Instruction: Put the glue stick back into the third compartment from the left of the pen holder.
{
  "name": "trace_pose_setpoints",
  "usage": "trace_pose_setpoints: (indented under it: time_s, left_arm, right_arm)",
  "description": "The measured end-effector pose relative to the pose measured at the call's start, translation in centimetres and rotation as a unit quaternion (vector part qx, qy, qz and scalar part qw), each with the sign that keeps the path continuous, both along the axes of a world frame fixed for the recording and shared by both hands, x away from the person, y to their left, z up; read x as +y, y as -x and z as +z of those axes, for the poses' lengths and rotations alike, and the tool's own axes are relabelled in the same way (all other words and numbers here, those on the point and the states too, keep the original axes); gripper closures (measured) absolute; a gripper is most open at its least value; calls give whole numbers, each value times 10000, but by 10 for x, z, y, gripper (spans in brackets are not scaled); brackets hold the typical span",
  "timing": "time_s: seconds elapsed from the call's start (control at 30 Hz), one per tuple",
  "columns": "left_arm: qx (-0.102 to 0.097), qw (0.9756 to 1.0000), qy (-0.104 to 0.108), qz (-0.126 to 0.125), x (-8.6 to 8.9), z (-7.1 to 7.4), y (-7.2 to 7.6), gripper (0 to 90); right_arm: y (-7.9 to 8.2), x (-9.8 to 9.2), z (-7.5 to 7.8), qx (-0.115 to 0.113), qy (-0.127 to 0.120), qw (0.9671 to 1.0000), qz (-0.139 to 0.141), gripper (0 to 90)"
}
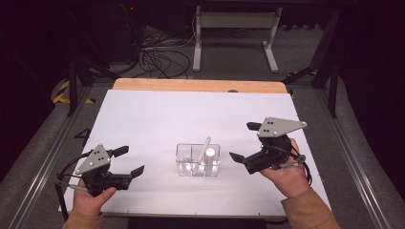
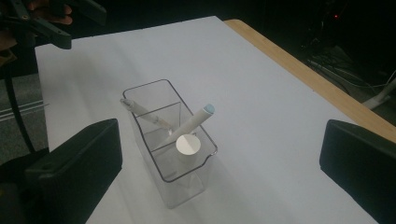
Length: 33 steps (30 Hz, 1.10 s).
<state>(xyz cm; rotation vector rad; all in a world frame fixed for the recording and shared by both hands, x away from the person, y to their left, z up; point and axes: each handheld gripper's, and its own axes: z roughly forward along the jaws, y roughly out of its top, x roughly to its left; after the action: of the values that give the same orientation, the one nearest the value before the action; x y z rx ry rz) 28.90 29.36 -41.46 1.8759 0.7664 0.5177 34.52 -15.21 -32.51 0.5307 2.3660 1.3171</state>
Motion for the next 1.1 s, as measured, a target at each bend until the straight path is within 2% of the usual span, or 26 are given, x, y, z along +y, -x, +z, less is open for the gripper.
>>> trace_pose_setpoints:
  time_s: [0.23,0.37,0.47,0.9,0.97,1.1]
  left_arm:
    - [-11,10000,-4,24,1,0,0,154]
    - [20,10000,61,27,1,0,0,154]
    - [-25,10000,28,17,0,0,0,153]
    - [-115,9999,73,-87,1,-1,2,125]
    - [-153,9999,36,-70,1,-2,2,122]
    - [-163,9997,106,-140,2,-3,2,113]
  right_arm:
    - [-2,-15,-10,-129,-243,9995,-137,0]
    - [-5,-30,-21,-72,-516,9984,-203,0]
    - [-7,-38,-29,-44,-674,9975,-205,0]
    - [-8,-62,-60,23,-723,9965,-417,0]
    - [-8,-65,-66,31,-746,9964,-409,0]
    - [-7,-69,-78,98,-759,9964,-377,0]
